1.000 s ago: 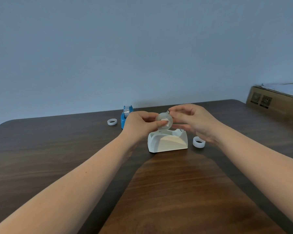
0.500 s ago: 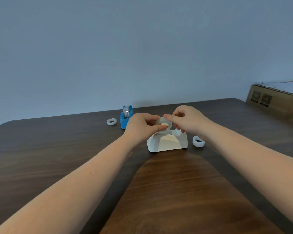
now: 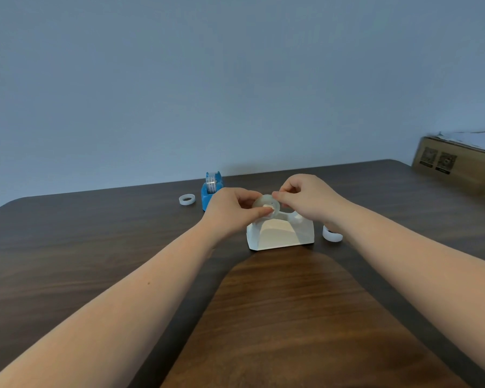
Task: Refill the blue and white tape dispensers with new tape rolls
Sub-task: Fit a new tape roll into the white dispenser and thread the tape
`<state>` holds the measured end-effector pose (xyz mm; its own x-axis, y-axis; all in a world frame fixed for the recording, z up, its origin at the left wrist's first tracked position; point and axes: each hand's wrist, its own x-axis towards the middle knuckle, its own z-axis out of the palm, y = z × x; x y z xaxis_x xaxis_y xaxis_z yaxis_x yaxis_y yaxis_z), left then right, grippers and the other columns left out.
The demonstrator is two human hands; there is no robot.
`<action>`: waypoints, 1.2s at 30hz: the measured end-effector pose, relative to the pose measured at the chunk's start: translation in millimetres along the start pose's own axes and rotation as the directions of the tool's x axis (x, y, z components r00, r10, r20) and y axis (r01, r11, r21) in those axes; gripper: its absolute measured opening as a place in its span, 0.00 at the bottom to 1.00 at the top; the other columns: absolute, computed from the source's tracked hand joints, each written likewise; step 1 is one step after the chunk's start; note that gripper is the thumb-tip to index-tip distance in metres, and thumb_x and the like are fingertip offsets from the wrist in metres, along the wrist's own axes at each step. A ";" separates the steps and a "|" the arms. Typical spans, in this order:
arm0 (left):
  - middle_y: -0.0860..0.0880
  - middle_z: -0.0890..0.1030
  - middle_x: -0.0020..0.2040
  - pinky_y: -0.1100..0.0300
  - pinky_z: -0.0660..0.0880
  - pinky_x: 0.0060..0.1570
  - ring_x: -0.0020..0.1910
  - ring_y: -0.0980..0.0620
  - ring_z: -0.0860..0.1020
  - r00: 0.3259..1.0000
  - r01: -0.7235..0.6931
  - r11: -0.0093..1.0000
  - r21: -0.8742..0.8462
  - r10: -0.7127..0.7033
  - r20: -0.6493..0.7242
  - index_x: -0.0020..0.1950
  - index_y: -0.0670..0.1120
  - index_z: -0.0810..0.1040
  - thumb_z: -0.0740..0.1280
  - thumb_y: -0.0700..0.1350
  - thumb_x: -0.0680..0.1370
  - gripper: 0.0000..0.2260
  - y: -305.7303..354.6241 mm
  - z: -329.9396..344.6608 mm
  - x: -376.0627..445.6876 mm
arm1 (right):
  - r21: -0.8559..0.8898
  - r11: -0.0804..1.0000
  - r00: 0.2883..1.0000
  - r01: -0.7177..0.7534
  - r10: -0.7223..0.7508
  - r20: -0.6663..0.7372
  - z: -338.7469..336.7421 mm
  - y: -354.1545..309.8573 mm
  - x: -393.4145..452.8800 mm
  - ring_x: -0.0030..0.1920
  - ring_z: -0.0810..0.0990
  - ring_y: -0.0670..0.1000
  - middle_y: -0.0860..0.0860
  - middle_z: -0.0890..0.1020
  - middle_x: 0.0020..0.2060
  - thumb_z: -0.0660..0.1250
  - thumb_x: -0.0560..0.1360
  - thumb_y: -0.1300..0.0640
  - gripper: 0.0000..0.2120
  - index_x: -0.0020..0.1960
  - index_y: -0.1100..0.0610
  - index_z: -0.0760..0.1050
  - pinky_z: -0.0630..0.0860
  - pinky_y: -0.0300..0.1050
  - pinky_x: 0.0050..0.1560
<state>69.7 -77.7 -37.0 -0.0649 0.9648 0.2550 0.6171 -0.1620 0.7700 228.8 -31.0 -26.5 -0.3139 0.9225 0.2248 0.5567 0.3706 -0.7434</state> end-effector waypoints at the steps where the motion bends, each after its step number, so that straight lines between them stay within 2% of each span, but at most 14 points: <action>1: 0.52 0.83 0.48 0.62 0.76 0.54 0.51 0.55 0.80 1.000 -0.003 1.000 0.001 0.003 0.002 0.58 0.47 0.81 0.74 0.48 0.72 0.16 -0.6 0.0 0.3 | 0.002 1.000 1.000 0.000 0.000 -0.002 0.1 0.0 0.3 0.39 0.73 0.46 0.46 0.77 0.38 0.65 0.76 0.53 0.09 0.45 0.59 0.77 0.68 0.40 0.37; 7: 0.51 0.83 0.53 0.62 0.75 0.55 0.53 0.55 0.79 0.999 -0.006 1.000 0.026 0.005 0.032 0.59 0.47 0.80 0.73 0.47 0.72 0.17 -4.2 1.1 0.8 | -0.023 1.000 1.000 0.001 0.000 0.016 2.0 3.5 0.9 0.42 0.75 0.47 0.48 0.78 0.40 0.65 0.76 0.54 0.08 0.45 0.59 0.78 0.68 0.39 0.37; 12: 0.49 0.82 0.56 0.57 0.76 0.59 0.55 0.53 0.79 1.000 -0.003 1.000 0.029 0.003 0.013 0.59 0.47 0.81 0.74 0.48 0.71 0.17 -7.3 4.5 0.8 | -0.016 1.000 1.000 -0.009 0.009 0.004 3.5 6.4 2.0 0.42 0.75 0.47 0.48 0.79 0.40 0.66 0.76 0.53 0.09 0.46 0.60 0.79 0.71 0.39 0.39; 17: 0.50 0.83 0.57 0.56 0.75 0.60 0.57 0.54 0.79 1.000 0.016 0.998 0.058 -0.017 0.017 0.61 0.47 0.80 0.73 0.50 0.72 0.18 -6.7 7.4 1.2 | -0.032 0.999 1.000 -0.008 0.009 0.017 2.9 8.4 1.2 0.42 0.75 0.47 0.49 0.79 0.41 0.66 0.75 0.54 0.07 0.42 0.56 0.77 0.69 0.39 0.37; 20: 0.50 0.82 0.59 0.58 0.74 0.60 0.58 0.54 0.78 0.999 0.032 0.995 0.095 -0.036 0.041 0.61 0.47 0.81 0.71 0.50 0.73 0.17 -7.7 6.6 0.8 | -0.047 0.999 1.000 -0.005 0.007 0.030 3.8 10.2 0.3 0.39 0.73 0.45 0.46 0.77 0.38 0.67 0.75 0.54 0.08 0.37 0.53 0.75 0.67 0.39 0.36; 30: 0.50 0.83 0.56 0.54 0.76 0.59 0.56 0.53 0.79 0.997 0.023 0.993 0.112 -0.032 0.076 0.60 0.47 0.80 0.74 0.54 0.70 0.21 -8.5 6.5 -2.1 | -0.049 0.999 1.000 -0.010 0.011 0.018 3.9 10.2 0.1 0.42 0.74 0.46 0.48 0.78 0.42 0.67 0.75 0.55 0.08 0.37 0.53 0.75 0.68 0.39 0.36; 36: 0.50 0.82 0.57 0.55 0.76 0.60 0.56 0.54 0.79 0.995 0.045 0.993 0.111 -0.054 0.079 0.61 0.47 0.80 0.74 0.54 0.69 0.22 -8.3 5.9 -1.4 | -0.021 0.998 0.998 -0.065 0.065 -0.005 -2.8 12.8 -1.3 0.41 0.74 0.46 0.47 0.78 0.39 0.68 0.74 0.57 0.06 0.39 0.57 0.76 0.68 0.39 0.36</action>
<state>69.3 -76.5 -47.2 -0.0361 0.9855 0.1657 0.6966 -0.0941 0.7112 238.5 -27.1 -34.5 -0.2733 0.9452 0.1786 0.5920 0.3116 -0.7433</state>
